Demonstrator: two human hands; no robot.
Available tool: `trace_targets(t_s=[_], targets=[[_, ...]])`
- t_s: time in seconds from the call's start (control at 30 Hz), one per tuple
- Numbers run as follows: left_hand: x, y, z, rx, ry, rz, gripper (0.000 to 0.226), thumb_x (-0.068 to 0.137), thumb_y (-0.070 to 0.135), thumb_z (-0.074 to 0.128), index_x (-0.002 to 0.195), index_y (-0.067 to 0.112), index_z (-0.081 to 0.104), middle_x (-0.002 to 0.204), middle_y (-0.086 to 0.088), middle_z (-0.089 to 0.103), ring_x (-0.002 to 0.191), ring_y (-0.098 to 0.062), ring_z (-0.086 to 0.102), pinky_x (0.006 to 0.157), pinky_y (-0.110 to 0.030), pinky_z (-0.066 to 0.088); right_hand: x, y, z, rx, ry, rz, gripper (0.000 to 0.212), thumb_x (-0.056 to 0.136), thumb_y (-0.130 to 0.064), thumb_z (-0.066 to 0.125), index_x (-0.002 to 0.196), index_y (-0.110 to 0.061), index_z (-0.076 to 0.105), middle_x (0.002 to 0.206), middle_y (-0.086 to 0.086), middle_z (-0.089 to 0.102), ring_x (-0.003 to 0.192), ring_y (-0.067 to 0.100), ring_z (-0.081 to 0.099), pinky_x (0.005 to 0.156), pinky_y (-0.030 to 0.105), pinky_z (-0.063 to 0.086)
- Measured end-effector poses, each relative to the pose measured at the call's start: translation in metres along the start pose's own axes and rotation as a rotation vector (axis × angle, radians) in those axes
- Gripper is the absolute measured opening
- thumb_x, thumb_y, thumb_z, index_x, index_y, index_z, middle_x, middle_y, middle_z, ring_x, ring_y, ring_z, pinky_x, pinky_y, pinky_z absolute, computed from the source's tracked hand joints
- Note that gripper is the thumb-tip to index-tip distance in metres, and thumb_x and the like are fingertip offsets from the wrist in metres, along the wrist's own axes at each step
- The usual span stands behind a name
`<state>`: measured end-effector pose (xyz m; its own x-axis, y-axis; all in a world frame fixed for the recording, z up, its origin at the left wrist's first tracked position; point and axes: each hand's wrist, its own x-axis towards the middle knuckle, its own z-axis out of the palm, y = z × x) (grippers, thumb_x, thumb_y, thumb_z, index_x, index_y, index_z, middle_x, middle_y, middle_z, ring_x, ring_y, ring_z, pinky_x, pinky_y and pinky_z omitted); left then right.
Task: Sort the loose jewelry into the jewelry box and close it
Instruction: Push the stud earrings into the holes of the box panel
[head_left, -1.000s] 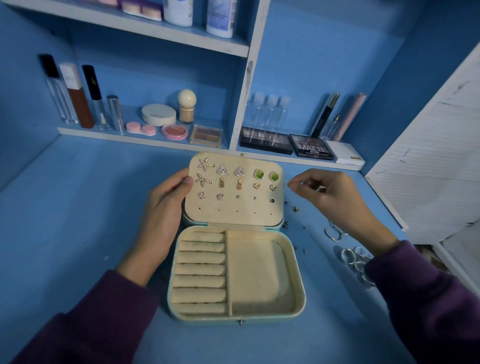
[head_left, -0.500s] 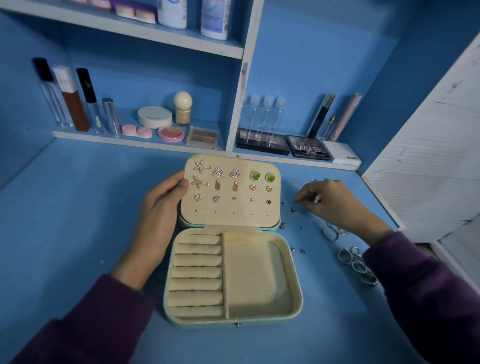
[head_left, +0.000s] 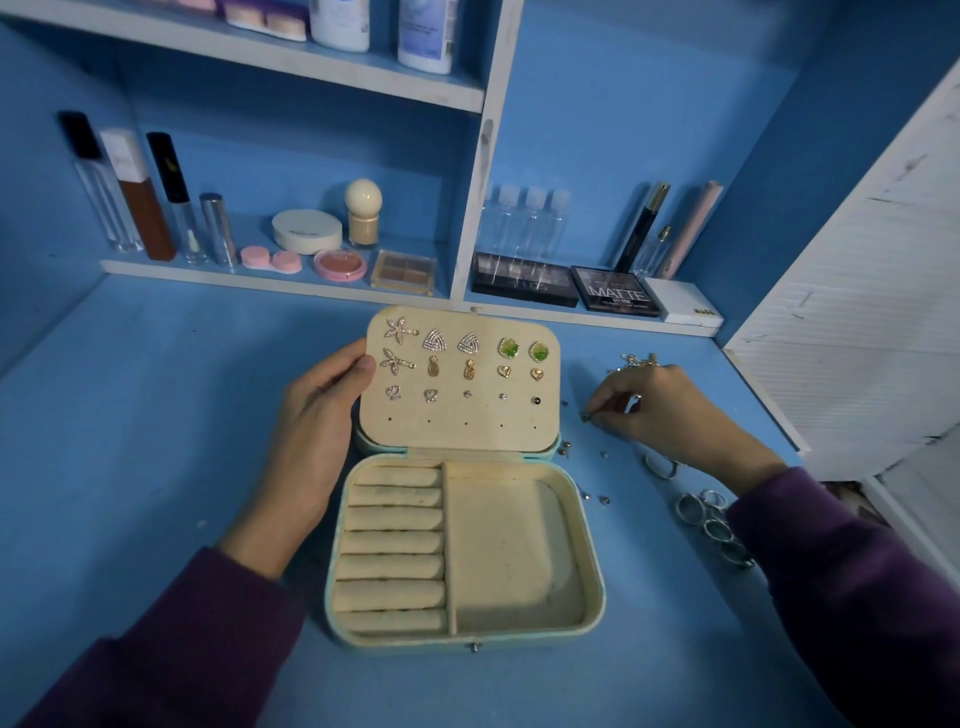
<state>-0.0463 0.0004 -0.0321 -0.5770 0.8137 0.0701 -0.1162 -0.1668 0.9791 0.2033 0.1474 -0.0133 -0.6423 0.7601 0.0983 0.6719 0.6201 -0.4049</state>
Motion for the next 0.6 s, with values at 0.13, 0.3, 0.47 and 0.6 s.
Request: trace_targets(t_s=[0.13, 0.3, 0.47, 0.6], targets=[[-0.0005, 0.0006, -0.0002, 0.011, 0.002, 0.012, 0.028, 0.095, 0.008, 0.05, 0.1, 0.031, 0.067, 0.093, 0.021, 0.071, 0.089, 0.007, 0.065, 0.077, -0.009, 0.048, 0.0008, 0.002, 0.0013, -0.014, -0.003, -0.002, 0.013, 0.077, -0.002, 0.071, 0.077, -0.015, 0.074, 0.074, -0.003, 0.07, 0.071, 0.001, 0.06, 0.064, 0.004, 0.041], [-0.0006, 0.0009, -0.0005, 0.012, -0.014, 0.009, 0.029, 0.096, 0.009, 0.049, 0.096, 0.032, 0.066, 0.087, 0.023, 0.072, 0.087, 0.008, 0.065, 0.071, -0.006, 0.048, 0.0023, 0.001, 0.0, -0.027, -0.017, -0.011, 0.01, 0.078, -0.004, 0.071, 0.08, -0.014, 0.073, 0.074, -0.006, 0.069, 0.071, 0.002, 0.06, 0.064, 0.004, 0.042], [-0.0011, 0.0012, -0.0002, 0.006, -0.004, 0.003, 0.028, 0.096, 0.009, 0.05, 0.098, 0.031, 0.067, 0.09, 0.021, 0.071, 0.088, 0.008, 0.065, 0.076, -0.01, 0.048, 0.0032, 0.0011, -0.0017, -0.051, -0.04, -0.031, 0.01, 0.078, -0.007, 0.072, 0.079, -0.017, 0.073, 0.074, -0.009, 0.068, 0.07, 0.006, 0.061, 0.065, 0.004, 0.042], [-0.0008, 0.0007, -0.0004, 0.01, 0.001, 0.008, 0.027, 0.095, 0.01, 0.05, 0.1, 0.031, 0.066, 0.092, 0.02, 0.07, 0.088, 0.008, 0.065, 0.076, -0.01, 0.048, 0.004, 0.0017, -0.0029, -0.058, -0.05, -0.05, 0.013, 0.079, -0.006, 0.072, 0.079, -0.019, 0.073, 0.073, -0.013, 0.067, 0.071, 0.003, 0.062, 0.066, 0.004, 0.043]])
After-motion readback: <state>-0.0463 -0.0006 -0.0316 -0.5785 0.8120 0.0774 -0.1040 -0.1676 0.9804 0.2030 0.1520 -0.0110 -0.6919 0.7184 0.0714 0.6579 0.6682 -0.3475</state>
